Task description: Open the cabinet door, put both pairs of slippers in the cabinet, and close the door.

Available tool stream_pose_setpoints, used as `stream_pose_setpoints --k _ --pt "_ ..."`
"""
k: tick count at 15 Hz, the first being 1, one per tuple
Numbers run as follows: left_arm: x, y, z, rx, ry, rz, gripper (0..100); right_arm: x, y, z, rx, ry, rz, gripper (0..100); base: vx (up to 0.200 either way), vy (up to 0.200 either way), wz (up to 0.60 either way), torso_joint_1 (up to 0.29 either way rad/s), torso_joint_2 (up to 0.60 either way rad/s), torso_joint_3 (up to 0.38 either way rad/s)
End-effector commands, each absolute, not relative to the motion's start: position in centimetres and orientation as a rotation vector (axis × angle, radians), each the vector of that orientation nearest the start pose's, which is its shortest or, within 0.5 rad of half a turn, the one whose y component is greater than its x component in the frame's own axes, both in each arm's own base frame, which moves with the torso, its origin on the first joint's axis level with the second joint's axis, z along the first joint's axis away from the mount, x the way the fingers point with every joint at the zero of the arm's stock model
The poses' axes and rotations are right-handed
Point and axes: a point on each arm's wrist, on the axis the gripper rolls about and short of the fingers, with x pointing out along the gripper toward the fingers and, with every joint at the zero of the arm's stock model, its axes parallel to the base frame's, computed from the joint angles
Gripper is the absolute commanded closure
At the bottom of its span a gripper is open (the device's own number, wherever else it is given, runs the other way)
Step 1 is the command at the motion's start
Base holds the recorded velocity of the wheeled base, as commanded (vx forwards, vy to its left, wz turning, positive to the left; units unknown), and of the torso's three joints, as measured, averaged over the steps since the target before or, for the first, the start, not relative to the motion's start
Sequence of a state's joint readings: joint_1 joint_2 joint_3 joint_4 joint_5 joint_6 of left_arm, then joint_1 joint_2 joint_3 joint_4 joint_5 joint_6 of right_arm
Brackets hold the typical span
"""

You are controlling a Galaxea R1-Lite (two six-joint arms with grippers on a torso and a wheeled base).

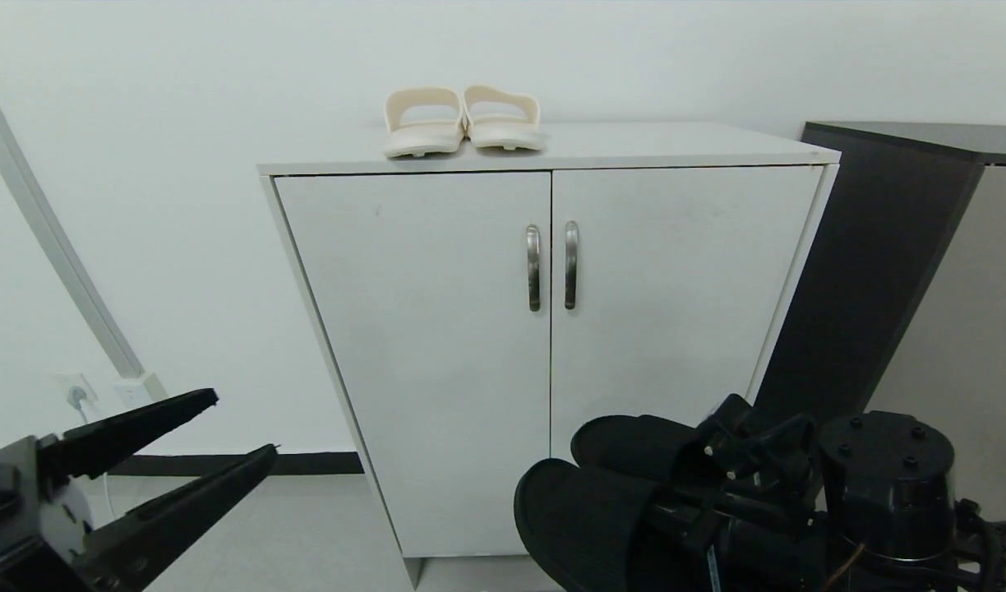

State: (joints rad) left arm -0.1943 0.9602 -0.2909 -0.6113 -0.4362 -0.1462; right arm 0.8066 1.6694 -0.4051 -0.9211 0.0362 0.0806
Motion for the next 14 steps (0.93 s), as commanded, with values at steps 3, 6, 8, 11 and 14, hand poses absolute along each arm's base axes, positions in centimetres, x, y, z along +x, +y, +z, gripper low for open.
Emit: stream_pose_setpoints --k 3,6,8,11,14 --pt "15.2 -5.8 19.8 -0.155 0.194 -0.725 0 17.3 18.1 12.1 -0.061 0.353 0.818 100 0.000 0.000 0.00 0.000 0.00 0.000" --pt "17.3 -7.4 20.3 -0.153 0.216 -0.769 0 17.4 18.2 12.0 -0.062 0.356 0.819 100 0.000 0.000 0.00 0.000 0.00 0.000" --pt "18.6 -8.8 20.3 -0.149 0.236 -0.810 0 17.4 18.2 12.0 -0.063 0.357 0.817 100 0.000 0.000 0.00 0.000 0.00 0.000" --pt "20.1 -10.9 20.1 -0.140 0.261 -0.825 0 17.4 18.2 12.0 -0.063 0.357 0.817 100 0.000 0.000 0.00 0.000 0.00 0.000" --pt "20.9 -13.4 21.0 -0.178 0.217 -0.874 0 17.3 18.0 12.1 -0.056 0.356 0.814 100 0.000 0.000 0.00 0.000 0.00 0.000"
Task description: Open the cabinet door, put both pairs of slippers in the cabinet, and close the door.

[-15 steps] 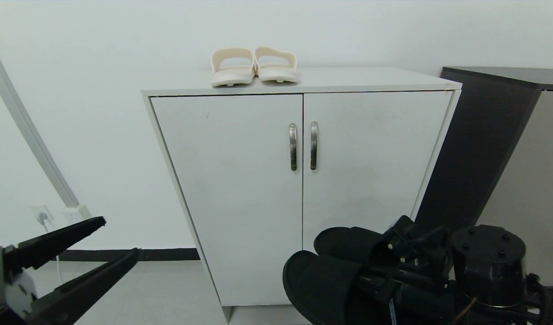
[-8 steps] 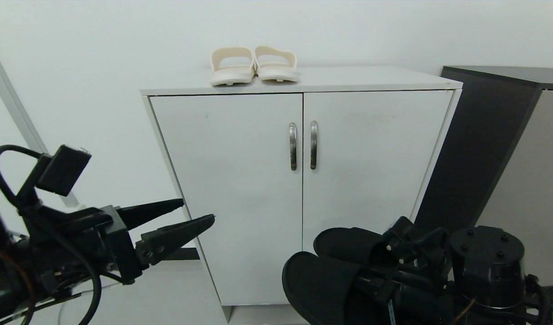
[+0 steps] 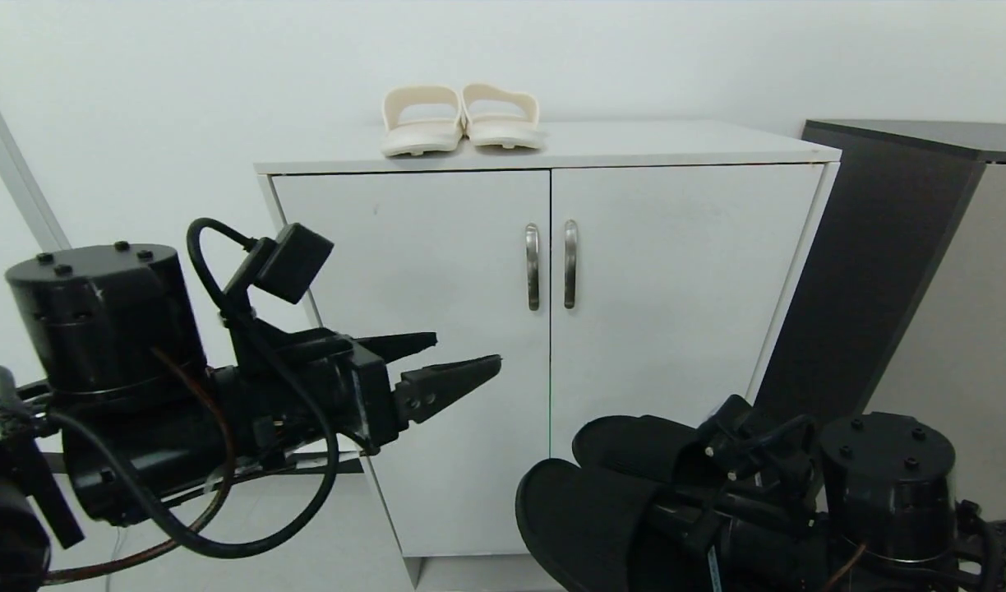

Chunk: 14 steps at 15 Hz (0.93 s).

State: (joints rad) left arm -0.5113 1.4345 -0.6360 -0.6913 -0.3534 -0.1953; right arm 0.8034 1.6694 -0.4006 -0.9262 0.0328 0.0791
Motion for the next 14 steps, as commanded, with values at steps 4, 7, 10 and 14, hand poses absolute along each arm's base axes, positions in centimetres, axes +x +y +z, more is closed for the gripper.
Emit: stream_pose_setpoints --k 4,7,10,14 --pt "22.6 -15.3 21.6 -0.205 0.225 -0.968 0 17.2 18.2 12.0 -0.059 0.359 0.824 100 0.000 0.000 0.00 0.000 0.00 0.000" --pt "25.2 -17.2 22.0 -0.210 0.222 -1.049 0 17.3 18.3 11.7 -0.059 0.370 0.823 100 0.000 0.000 0.00 0.000 0.00 0.000" --pt "27.8 -19.6 22.1 -0.212 0.219 -1.075 0 17.3 18.3 11.6 -0.060 0.376 0.822 100 0.000 0.000 0.00 0.000 0.00 0.000" --pt "31.0 -21.6 23.8 -0.233 0.219 -1.080 0 17.3 18.3 11.6 -0.060 0.376 0.822 100 0.000 0.000 0.00 0.000 0.00 0.000"
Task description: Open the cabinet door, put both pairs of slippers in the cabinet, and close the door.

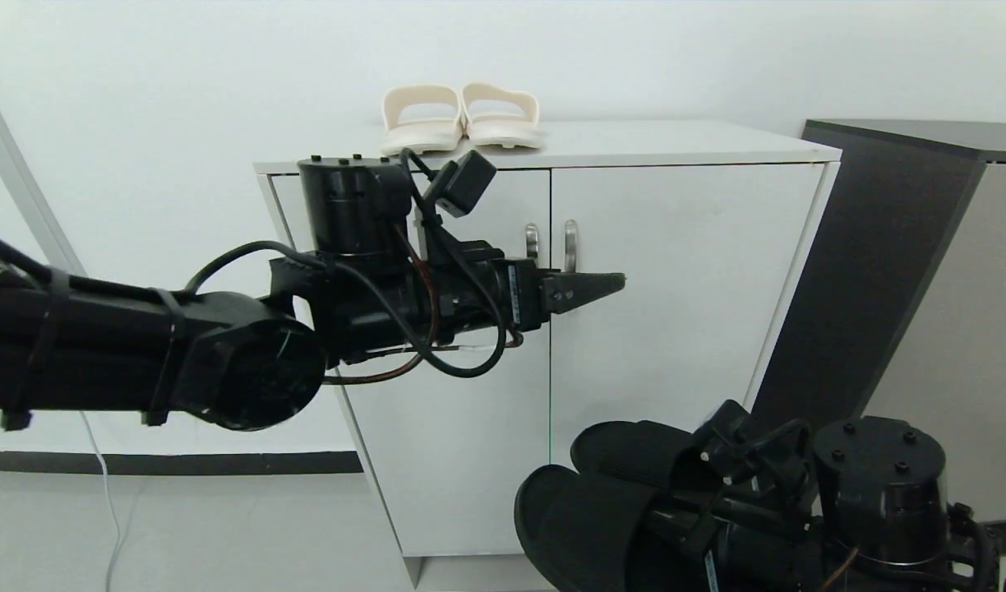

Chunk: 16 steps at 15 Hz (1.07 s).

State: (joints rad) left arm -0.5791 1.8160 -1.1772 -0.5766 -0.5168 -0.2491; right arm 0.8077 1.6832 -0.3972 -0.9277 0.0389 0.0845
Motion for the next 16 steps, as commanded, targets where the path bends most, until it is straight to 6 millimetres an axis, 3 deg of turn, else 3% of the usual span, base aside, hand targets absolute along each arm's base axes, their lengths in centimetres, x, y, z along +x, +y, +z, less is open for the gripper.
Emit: stream_pose_setpoints --k 1,16 --pt "31.4 -21.8 24.3 -0.236 0.217 -1.078 0 17.3 18.3 11.6 -0.059 0.375 0.822 100 0.000 0.000 0.00 0.000 0.00 0.000" --pt "33.1 -22.1 24.1 -0.229 0.198 -0.924 0 17.3 18.1 11.6 -0.057 0.372 0.819 100 0.000 0.000 0.00 0.000 0.00 0.000"
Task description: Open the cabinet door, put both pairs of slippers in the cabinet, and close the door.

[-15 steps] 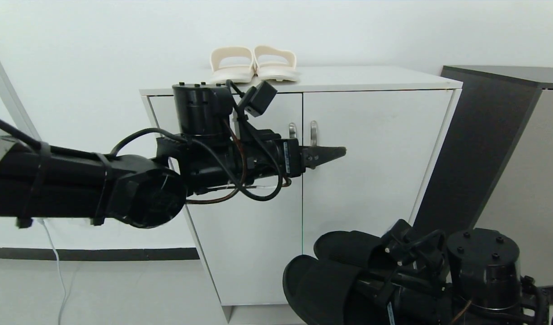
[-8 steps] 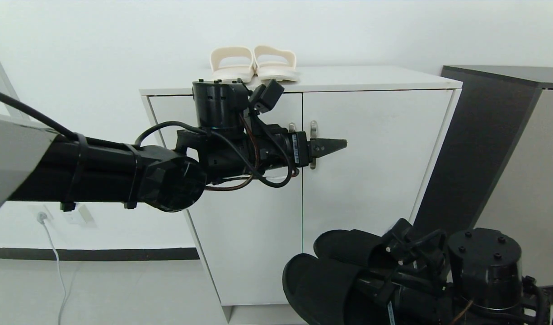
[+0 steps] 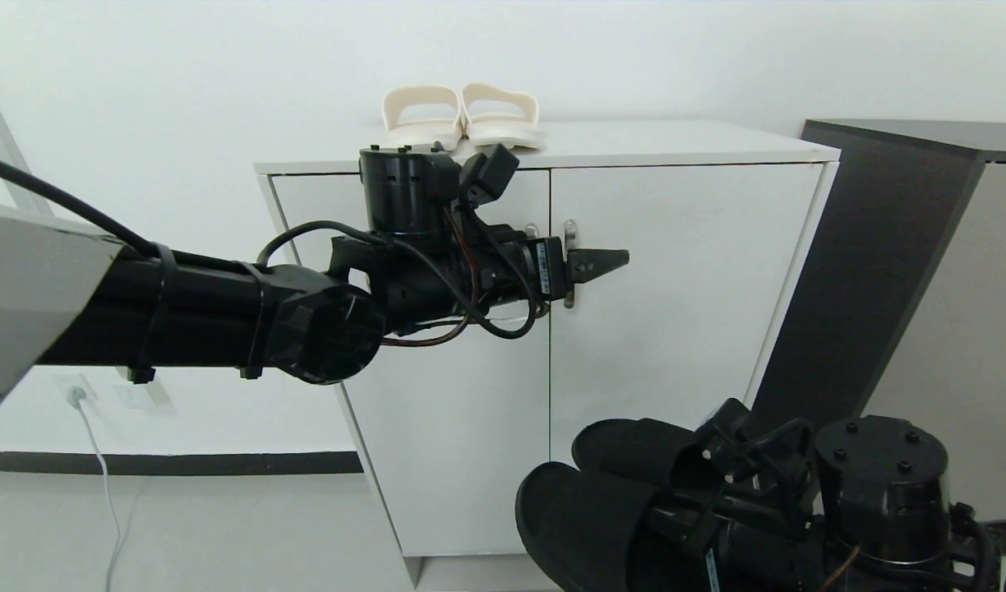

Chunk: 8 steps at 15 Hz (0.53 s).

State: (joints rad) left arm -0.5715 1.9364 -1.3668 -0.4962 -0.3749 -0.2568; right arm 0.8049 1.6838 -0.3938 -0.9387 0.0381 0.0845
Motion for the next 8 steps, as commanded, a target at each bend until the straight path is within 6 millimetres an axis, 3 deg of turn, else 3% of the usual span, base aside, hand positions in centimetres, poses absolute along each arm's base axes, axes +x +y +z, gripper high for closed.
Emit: stream_pose_setpoints --k 1,8 --pt "33.2 -22.1 24.1 -0.231 0.196 -0.922 0 17.3 18.1 11.6 -0.057 0.370 0.819 100 0.000 0.000 0.00 0.000 0.00 0.000" --pt "34.4 -22.9 23.1 -0.228 0.220 -0.921 0 17.3 18.2 11.6 -0.058 0.370 0.821 100 0.000 0.000 0.00 0.000 0.00 0.000"
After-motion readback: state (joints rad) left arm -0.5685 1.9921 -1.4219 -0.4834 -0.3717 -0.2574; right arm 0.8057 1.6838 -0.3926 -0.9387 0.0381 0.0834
